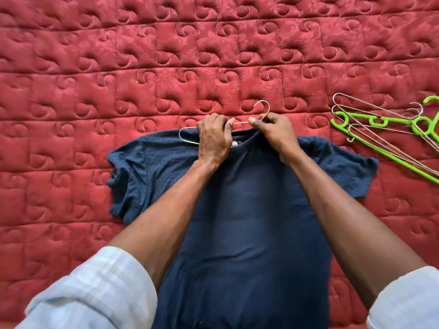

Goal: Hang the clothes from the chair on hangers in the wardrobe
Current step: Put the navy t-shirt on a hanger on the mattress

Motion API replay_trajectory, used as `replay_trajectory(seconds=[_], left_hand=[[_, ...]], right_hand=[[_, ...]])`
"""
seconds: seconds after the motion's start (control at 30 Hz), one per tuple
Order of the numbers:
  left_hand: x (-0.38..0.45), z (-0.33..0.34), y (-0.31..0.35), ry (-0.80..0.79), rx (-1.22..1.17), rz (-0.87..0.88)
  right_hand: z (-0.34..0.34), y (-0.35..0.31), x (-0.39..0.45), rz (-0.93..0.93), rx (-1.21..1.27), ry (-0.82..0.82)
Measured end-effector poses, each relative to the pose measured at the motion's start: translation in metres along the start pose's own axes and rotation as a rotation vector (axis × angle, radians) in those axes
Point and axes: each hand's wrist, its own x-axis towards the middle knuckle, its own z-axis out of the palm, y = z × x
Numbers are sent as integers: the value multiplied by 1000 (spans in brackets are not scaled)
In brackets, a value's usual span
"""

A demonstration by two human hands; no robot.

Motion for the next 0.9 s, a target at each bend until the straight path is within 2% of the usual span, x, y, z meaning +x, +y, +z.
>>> replay_trajectory(seconds=[0.1, 0.23, 0.33, 0.43, 0.5, 0.57, 0.7, 0.9], left_hand=[[-3, 1, 1, 21, -53, 26], [-13, -4, -5, 67, -86, 15], [-21, -14, -11, 228, -10, -149], [-31, -24, -22, 313, -149, -348], [-36, -29, -31, 294, -245, -504], [-36, -32, -37, 220, -260, -585], [-27, -34, -40, 97, -209, -598], [-18, -37, -30, -3, 38, -563]], right_hand=[[1, -7, 6, 90, -21, -8], [-1, -9, 10, 68, -44, -85], [-1, -9, 13, 44, -1, -95], [-2, -8, 13, 43, 40, -69], [-4, -7, 13, 49, 73, -33], [-5, -7, 12, 64, 104, 2], [-4, -7, 12, 70, 142, 42], [-4, -8, 5, 64, 118, 50]])
